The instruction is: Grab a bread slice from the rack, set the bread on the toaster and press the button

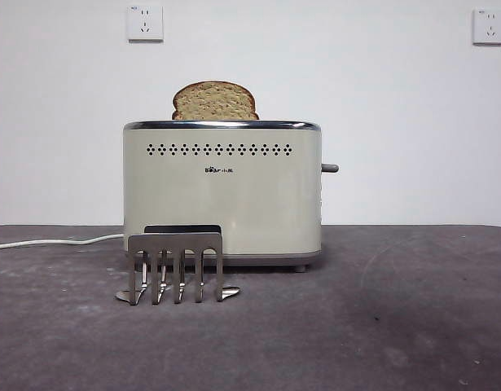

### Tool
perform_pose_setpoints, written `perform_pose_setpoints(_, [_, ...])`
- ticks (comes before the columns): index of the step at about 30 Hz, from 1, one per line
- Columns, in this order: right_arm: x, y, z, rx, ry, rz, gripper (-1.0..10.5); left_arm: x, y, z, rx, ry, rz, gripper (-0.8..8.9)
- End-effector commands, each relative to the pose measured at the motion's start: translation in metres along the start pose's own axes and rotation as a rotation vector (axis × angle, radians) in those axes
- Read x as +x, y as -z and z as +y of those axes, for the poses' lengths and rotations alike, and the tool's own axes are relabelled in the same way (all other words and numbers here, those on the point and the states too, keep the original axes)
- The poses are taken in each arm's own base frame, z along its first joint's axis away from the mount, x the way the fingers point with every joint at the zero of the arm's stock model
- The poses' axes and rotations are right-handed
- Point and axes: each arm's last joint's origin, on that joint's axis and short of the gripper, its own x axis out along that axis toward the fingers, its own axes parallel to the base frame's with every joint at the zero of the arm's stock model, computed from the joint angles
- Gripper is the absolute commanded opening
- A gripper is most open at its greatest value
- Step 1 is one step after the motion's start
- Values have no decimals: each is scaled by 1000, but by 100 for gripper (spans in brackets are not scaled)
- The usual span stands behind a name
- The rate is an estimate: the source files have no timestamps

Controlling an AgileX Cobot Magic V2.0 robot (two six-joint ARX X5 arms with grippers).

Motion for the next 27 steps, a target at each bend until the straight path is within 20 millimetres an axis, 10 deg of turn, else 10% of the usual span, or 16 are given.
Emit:
perform_pose_setpoints(1, [2,17,0,51,23,10,1,1,4,0,-16,-4,9,-4])
perform_pose_setpoints(9, [8,52,0,180,91,59,1,1,4,0,-16,-4,9,-4])
perform_pose_setpoints(27, [7,53,-2,256,159,55,1,1,4,0,-16,-4,9,-4])
